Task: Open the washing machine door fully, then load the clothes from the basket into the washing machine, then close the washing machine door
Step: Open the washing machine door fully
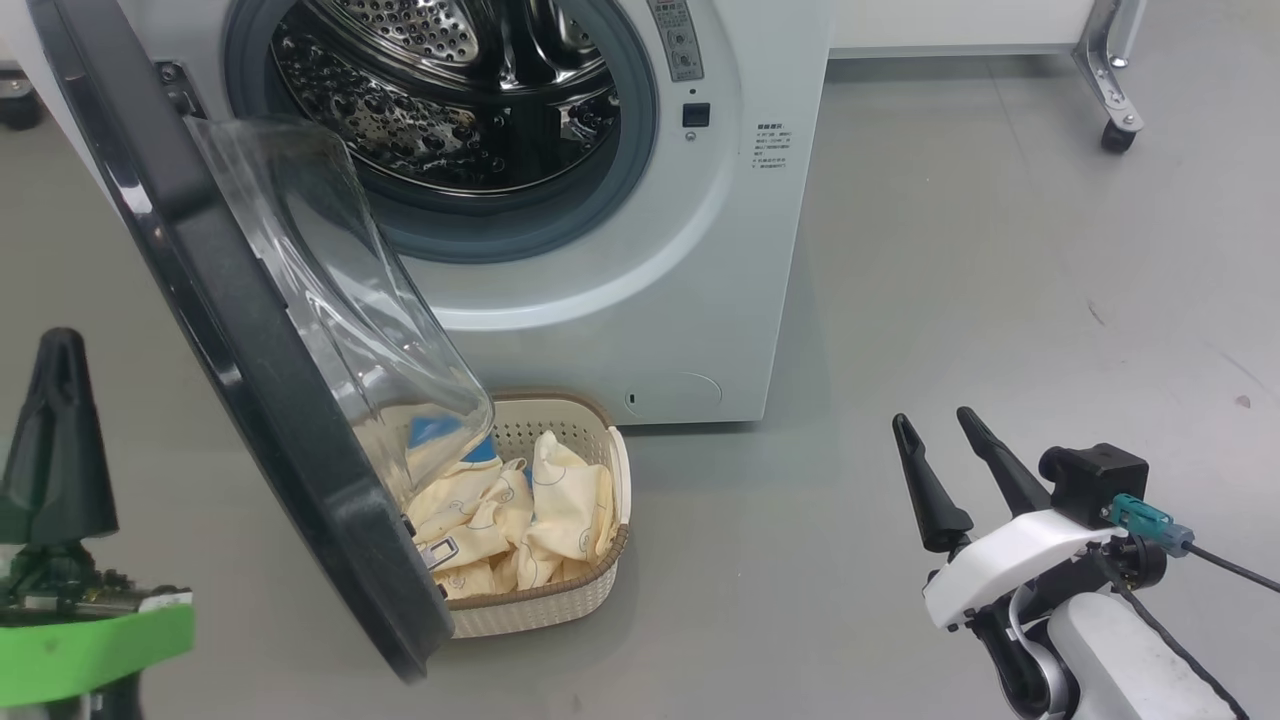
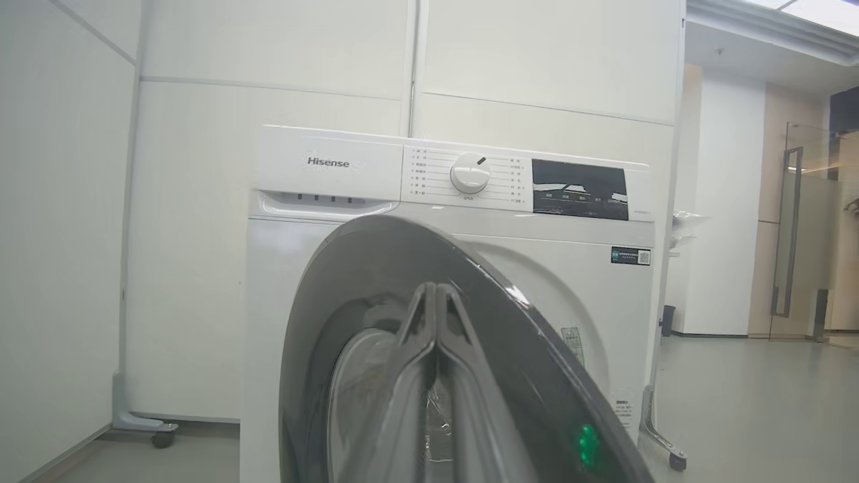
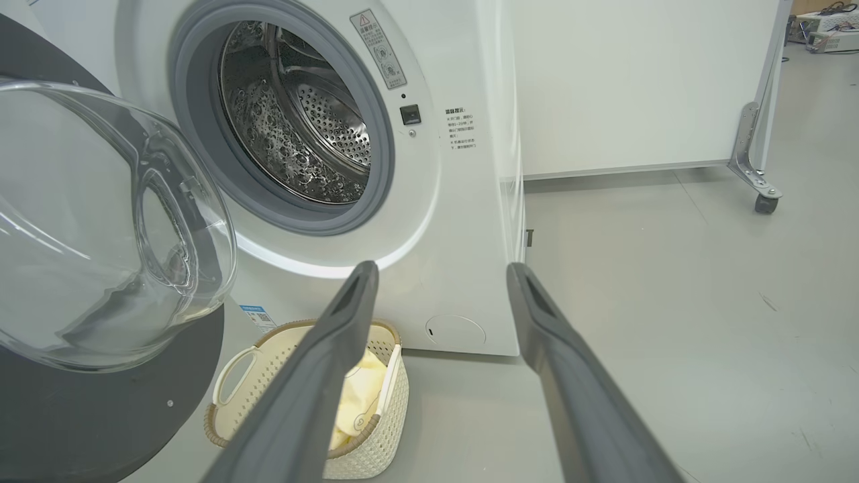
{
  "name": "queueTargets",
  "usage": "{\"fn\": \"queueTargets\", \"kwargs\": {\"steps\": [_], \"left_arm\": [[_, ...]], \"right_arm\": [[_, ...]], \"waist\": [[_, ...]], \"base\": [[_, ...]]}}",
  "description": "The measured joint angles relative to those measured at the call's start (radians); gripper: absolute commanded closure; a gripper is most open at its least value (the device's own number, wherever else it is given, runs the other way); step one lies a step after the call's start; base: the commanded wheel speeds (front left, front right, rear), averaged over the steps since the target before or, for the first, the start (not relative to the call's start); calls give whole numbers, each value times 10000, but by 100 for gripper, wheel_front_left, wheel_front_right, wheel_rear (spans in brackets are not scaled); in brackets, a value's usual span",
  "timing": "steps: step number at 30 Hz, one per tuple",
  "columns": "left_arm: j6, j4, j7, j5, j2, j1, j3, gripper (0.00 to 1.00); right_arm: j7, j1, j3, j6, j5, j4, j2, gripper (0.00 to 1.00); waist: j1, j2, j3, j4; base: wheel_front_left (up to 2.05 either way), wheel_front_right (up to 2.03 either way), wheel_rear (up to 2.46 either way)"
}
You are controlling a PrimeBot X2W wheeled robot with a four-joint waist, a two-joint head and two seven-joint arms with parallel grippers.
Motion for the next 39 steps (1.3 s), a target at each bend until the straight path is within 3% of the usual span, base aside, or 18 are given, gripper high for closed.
{"fn": "queueTargets", "kwargs": {"steps": [7,20,39], "left_arm": [[0,-1177,-2,15,23,10,-878,100],[0,-1904,278,-305,470,503,-4140,100],[0,188,794,-1279,334,946,-4815,100]], "right_arm": [[0,0,-42,2,0,35,42,0],[-44,-7,-36,105,-48,113,282,0],[-44,-166,-86,180,-117,341,499,0]], "waist": [[0,0,13,31],[0,0,123,-13],[0,0,419,-498]], "base": [[0,0,0],[0,0,0],[0,0,0]]}}
